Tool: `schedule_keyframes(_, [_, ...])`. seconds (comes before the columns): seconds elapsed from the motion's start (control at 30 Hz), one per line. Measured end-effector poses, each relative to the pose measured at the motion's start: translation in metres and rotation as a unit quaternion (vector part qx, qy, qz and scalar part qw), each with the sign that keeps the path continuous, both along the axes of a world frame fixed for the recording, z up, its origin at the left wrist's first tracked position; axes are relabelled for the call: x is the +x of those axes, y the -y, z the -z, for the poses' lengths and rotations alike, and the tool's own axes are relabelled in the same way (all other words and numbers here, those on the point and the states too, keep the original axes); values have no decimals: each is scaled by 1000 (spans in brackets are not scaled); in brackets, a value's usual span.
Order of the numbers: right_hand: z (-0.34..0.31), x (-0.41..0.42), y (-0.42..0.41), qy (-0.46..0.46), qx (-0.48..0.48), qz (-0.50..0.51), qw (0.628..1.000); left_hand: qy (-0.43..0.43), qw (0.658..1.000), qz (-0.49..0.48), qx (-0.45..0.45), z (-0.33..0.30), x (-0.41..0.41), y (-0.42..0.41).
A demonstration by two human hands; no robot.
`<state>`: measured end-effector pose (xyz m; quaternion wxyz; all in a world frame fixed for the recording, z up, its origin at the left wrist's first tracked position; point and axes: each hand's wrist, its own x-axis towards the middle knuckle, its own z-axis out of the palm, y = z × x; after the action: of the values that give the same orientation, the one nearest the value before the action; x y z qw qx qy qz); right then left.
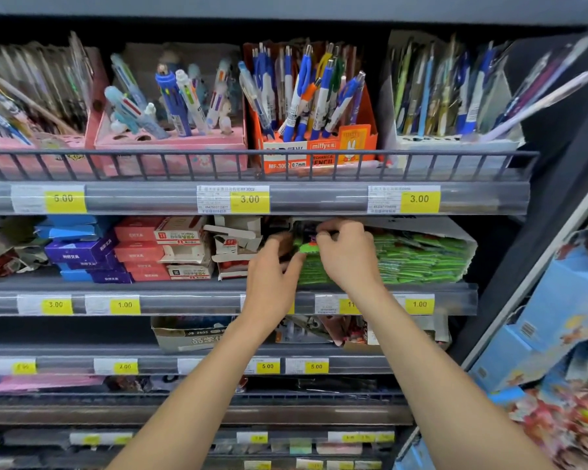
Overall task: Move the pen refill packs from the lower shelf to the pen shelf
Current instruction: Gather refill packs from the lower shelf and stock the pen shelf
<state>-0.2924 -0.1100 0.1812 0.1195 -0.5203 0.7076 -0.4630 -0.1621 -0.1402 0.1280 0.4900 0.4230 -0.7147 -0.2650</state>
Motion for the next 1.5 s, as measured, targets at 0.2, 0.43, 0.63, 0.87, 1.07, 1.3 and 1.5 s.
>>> schedule_keyframes(0.2, [31,-2,-29,-229,-136,28,963,-4,998,53,-21,11,6,0])
schedule_keyframes(0.43, [30,-8,-14,-300,-88,-28,950,5,998,57,-34,15,4,3])
schedule_keyframes(0.63, [43,-16,-33,-294,-172,17,940,-27,999,-19,-6,13,-10,10])
schedule_keyframes(0.87, [60,-113,-62,-206,-183,260,925,70,997,6,33,14,-18,9])
schedule_keyframes(1.07, [50,-150,-40,-105,-62,187,975,106,994,15,7,6,-37,11])
schedule_keyframes(1.3, [60,-151,-31,-83,-89,168,978,132,991,23,-3,5,-51,17])
schedule_keyframes(1.5, [61,-148,-38,-312,-106,191,925,67,998,16,7,7,-55,14])
